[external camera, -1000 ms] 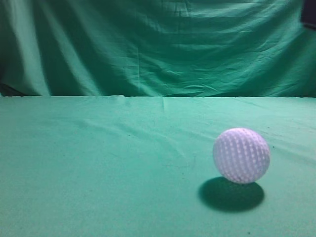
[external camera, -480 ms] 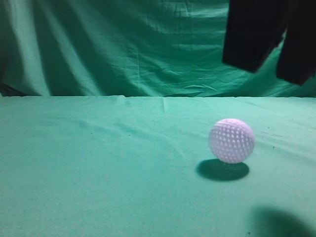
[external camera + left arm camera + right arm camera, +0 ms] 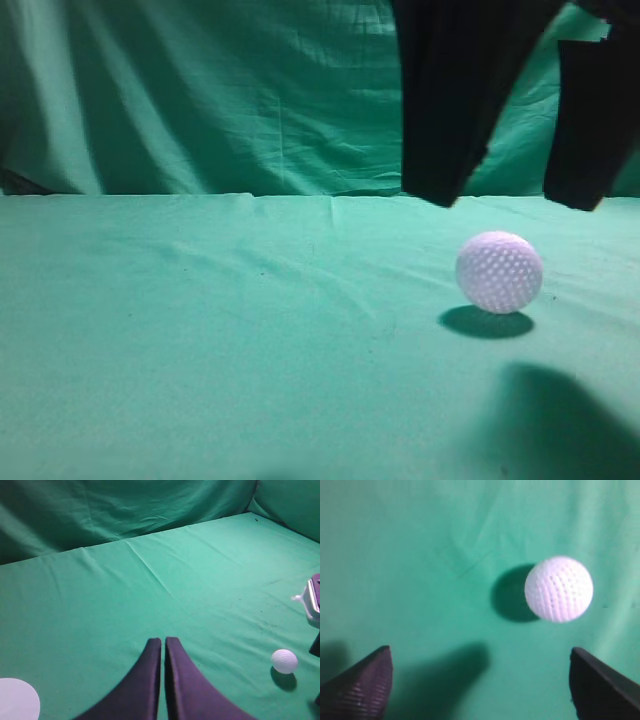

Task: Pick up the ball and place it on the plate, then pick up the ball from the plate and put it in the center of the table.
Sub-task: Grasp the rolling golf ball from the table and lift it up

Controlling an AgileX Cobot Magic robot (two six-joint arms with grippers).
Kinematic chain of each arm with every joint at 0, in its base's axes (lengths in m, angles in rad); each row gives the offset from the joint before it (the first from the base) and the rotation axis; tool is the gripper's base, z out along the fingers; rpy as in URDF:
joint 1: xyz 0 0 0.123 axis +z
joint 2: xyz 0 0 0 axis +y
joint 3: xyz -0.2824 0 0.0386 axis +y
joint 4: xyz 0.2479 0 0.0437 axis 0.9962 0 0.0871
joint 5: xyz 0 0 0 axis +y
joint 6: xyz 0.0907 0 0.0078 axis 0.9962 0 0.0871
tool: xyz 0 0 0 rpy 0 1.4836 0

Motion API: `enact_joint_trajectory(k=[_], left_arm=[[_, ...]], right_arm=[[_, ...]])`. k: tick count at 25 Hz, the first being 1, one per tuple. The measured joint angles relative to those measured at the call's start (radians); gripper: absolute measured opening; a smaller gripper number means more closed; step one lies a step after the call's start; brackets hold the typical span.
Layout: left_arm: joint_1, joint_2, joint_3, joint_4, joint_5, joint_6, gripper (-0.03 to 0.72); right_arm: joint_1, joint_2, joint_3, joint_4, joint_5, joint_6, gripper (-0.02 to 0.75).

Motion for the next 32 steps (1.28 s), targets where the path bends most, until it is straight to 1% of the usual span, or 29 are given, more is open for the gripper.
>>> enact_joint_trajectory(k=[5, 8, 11, 15, 23, 24, 32], left_arm=[[0.000, 0.000, 0.000, -0.004, 0.000, 0.000, 0.000], [0.000, 0.000, 0.000, -0.004, 0.000, 0.000, 0.000], [0.000, 0.000, 0.000, -0.004, 0.000, 0.000, 0.000], [0.000, 0.000, 0.000, -0.004, 0.000, 0.000, 0.000], [0.000, 0.000, 0.000, -0.004, 0.000, 0.000, 0.000], [0.000, 0.000, 0.000, -0.004, 0.000, 0.000, 0.000], [0.000, 0.000, 0.000, -0.004, 0.011, 0.000, 0.000]], right_arm=[[-0.104, 0.062, -0.085, -0.019, 0.057, 0.032, 0.626], [-0.159, 0.085, -0.097, -0.023, 0.062, 0.033, 0.626], [-0.190, 0.111, -0.097, -0.023, 0.055, 0.033, 0.626], [-0.211, 0.158, -0.103, -0.023, 0.015, 0.033, 0.626], [-0.211, 0.249, -0.118, -0.023, -0.076, 0.033, 0.626], [-0.211, 0.258, -0.126, -0.023, -0.080, 0.033, 0.571], [-0.211, 0.295, -0.137, -0.023, -0.079, 0.016, 0.571]])
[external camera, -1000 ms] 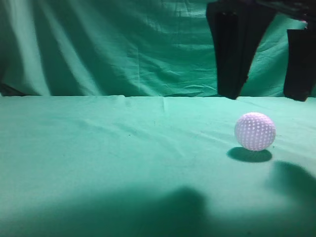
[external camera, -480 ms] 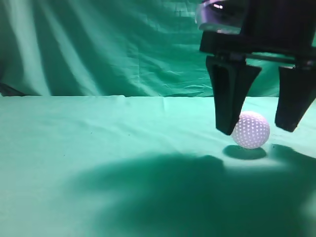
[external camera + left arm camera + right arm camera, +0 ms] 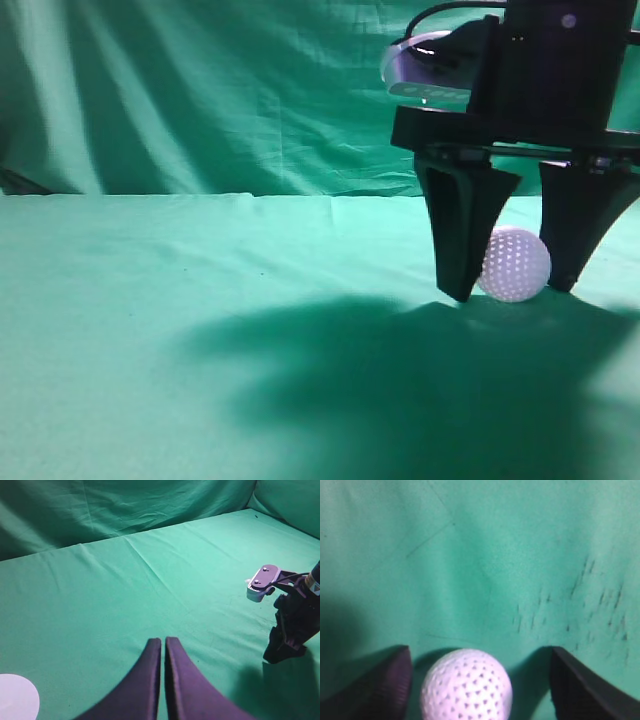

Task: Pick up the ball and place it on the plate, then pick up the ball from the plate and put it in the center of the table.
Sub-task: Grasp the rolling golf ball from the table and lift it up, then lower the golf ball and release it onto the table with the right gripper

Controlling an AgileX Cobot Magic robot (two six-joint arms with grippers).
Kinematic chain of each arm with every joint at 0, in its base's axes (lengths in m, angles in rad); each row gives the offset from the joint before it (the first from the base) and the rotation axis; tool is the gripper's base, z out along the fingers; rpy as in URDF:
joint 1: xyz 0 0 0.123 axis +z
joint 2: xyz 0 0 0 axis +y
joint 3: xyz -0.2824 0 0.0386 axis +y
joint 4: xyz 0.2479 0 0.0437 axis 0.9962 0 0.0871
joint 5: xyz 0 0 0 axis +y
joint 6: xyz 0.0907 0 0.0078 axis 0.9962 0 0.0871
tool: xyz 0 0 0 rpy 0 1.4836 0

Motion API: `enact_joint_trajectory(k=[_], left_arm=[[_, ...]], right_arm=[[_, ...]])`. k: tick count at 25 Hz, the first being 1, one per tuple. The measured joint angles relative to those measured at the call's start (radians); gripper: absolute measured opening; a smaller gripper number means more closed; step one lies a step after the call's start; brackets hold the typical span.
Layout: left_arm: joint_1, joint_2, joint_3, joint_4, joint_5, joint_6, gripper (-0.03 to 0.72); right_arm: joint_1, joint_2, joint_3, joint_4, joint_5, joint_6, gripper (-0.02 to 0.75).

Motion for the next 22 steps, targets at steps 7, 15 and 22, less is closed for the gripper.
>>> enact_joint_trajectory(k=[7, 15, 22], left_arm=[[0.000, 0.000, 0.000, 0.000, 0.006, 0.000, 0.000], [0.000, 0.000, 0.000, 0.000, 0.012, 0.000, 0.000], [0.000, 0.000, 0.000, 0.054, 0.014, 0.000, 0.000]], right_arm=[[0.000, 0.004, -0.010, 0.000, 0.032, -0.005, 0.318], [0.000, -0.013, -0.207, 0.000, 0.168, -0.020, 0.318], [0.044, -0.007, -0.465, -0.002, 0.222, -0.064, 0.318]])
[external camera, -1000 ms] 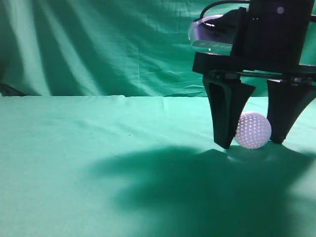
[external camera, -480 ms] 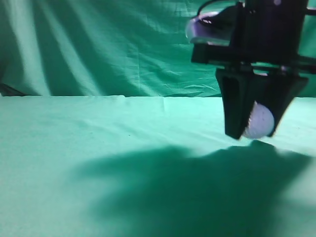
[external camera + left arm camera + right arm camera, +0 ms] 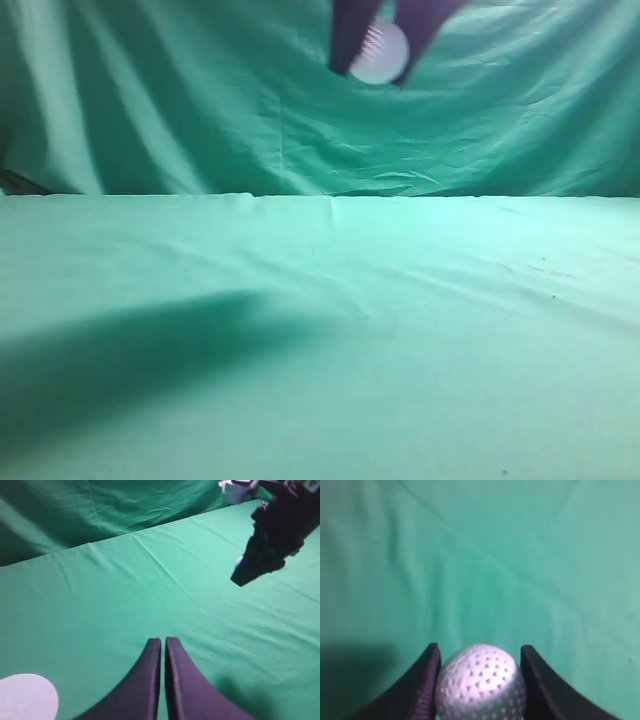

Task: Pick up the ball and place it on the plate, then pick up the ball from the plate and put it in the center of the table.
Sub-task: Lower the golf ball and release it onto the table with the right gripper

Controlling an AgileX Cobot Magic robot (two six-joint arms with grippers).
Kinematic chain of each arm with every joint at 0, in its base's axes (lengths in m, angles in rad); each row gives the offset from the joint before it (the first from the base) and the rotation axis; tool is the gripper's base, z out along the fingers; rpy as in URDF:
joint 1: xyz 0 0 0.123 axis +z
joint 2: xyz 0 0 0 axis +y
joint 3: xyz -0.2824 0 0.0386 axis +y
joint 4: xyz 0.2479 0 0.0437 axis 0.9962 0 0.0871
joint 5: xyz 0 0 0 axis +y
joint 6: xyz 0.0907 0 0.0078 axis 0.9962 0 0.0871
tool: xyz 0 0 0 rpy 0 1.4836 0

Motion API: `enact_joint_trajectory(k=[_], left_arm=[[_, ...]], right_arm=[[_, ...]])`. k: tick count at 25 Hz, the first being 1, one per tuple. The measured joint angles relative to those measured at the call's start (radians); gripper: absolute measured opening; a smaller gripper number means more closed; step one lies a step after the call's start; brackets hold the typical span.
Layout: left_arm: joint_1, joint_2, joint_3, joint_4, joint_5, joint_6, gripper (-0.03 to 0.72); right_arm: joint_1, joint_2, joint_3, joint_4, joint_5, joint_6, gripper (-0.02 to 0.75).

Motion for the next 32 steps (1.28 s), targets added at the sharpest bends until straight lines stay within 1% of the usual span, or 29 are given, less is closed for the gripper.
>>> enact_joint_trajectory(k=[3, 9, 16, 26, 32], left_arm=[[0.000, 0.000, 0.000, 0.033, 0.000, 0.000, 0.000], [0.000, 0.000, 0.000, 0.036, 0.000, 0.000, 0.000], [0.000, 0.000, 0.000, 0.036, 0.000, 0.000, 0.000], [0.000, 0.000, 0.000, 0.036, 0.000, 0.000, 0.000], [0.000, 0.000, 0.000, 0.036, 0.000, 0.002, 0.000]], right_arm=[[0.032, 0.058, -0.090, 0.000, 0.002, -0.012, 0.318], [0.081, 0.245, -0.246, -0.004, 0.004, -0.037, 0.318], [0.094, 0.425, -0.390, -0.005, 0.001, -0.042, 0.318], [0.096, 0.504, -0.406, -0.005, -0.094, -0.048, 0.318], [0.096, 0.516, -0.406, -0.005, -0.101, -0.050, 0.318]])
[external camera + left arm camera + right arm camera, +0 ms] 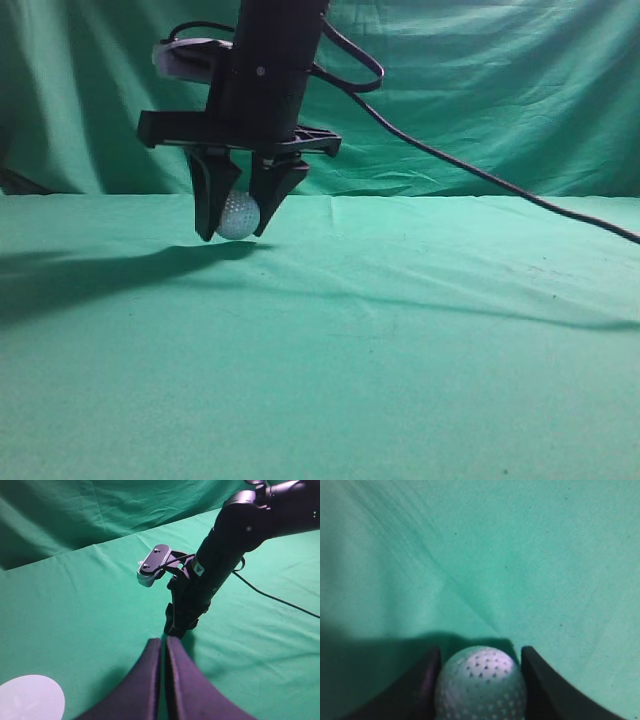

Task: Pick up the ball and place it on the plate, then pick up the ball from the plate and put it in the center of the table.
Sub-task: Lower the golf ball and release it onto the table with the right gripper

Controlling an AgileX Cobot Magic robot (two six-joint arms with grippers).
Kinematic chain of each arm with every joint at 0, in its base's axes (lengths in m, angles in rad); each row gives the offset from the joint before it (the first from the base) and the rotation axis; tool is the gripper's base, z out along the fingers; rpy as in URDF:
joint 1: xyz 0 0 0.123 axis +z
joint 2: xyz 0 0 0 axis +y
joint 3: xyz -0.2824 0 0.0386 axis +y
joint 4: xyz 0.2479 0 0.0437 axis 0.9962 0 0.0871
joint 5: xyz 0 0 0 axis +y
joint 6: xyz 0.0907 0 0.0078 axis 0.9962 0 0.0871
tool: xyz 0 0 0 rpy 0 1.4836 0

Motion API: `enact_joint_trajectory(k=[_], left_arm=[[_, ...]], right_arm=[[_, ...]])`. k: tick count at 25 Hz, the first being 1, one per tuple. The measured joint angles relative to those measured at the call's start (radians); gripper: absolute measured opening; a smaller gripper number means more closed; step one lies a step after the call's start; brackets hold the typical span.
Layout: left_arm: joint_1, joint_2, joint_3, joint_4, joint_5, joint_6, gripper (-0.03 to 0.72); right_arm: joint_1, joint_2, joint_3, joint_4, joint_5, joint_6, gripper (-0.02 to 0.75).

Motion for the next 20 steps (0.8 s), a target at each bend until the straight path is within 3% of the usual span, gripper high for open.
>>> enact_joint_trajectory(k=[2, 7, 13, 20], left_arm=[[0.000, 0.000, 0.000, 0.000, 0.000, 0.000, 0.000], [0.000, 0.000, 0.000, 0.000, 0.000, 0.000, 0.000], [0.000, 0.000, 0.000, 0.000, 0.000, 0.000, 0.000], [0.000, 0.000, 0.000, -0.004, 0.000, 0.000, 0.000]], right_arm=[[0.000, 0.004, -0.002, 0.000, 0.000, 0.000, 0.318], [0.000, 0.006, -0.003, 0.002, 0.000, 0.000, 0.494], [0.000, 0.006, -0.079, 0.002, 0.064, -0.005, 0.506], [0.000, -0.045, -0.255, 0.000, 0.326, -0.007, 0.506]])
